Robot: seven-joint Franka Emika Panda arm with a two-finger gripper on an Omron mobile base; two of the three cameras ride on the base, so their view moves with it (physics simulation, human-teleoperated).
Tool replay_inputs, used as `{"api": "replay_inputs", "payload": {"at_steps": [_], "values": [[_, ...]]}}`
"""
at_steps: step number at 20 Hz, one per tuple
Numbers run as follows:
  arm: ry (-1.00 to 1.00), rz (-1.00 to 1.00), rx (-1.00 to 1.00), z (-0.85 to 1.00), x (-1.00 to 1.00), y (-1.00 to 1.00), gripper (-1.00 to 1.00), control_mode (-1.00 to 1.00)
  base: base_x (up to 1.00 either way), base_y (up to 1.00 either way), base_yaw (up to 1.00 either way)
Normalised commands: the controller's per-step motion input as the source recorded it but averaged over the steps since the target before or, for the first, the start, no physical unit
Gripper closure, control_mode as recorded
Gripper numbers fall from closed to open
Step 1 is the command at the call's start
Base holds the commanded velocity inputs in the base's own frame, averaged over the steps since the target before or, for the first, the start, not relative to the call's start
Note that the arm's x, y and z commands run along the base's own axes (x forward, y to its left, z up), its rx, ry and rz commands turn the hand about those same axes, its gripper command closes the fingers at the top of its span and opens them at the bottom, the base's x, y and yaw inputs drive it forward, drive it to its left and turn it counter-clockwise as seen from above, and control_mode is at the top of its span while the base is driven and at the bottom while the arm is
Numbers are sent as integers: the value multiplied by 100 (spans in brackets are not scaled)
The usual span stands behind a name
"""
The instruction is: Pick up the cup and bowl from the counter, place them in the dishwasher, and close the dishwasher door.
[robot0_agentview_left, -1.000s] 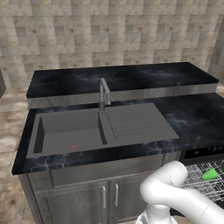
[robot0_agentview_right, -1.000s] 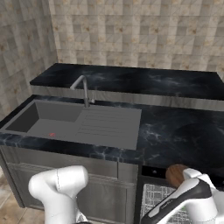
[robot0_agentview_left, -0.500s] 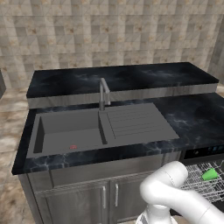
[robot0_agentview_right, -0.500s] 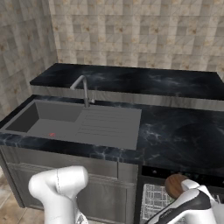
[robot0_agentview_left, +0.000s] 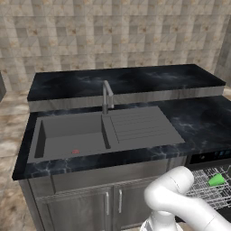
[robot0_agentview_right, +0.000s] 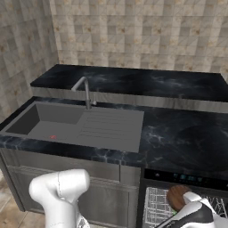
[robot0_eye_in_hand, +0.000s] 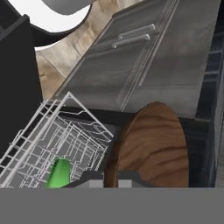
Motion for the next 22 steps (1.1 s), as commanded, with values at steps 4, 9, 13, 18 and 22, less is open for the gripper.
{"api": "replay_inputs", "payload": {"at_steps": [4, 9, 13, 18, 22], "values": [[0, 0, 0, -39, -6, -8, 100, -100, 0, 0, 0], [0, 0, -2, -28, -1, -25, 100, -100, 0, 0, 0], [0, 0, -2, -13, 0, -36, 100, -100, 0, 0, 0], [1, 0, 0, -28, 0, -37, 100, -100, 0, 0, 0], [2, 0, 0, -37, 2, -33, 100, -100, 0, 0, 0]]}}
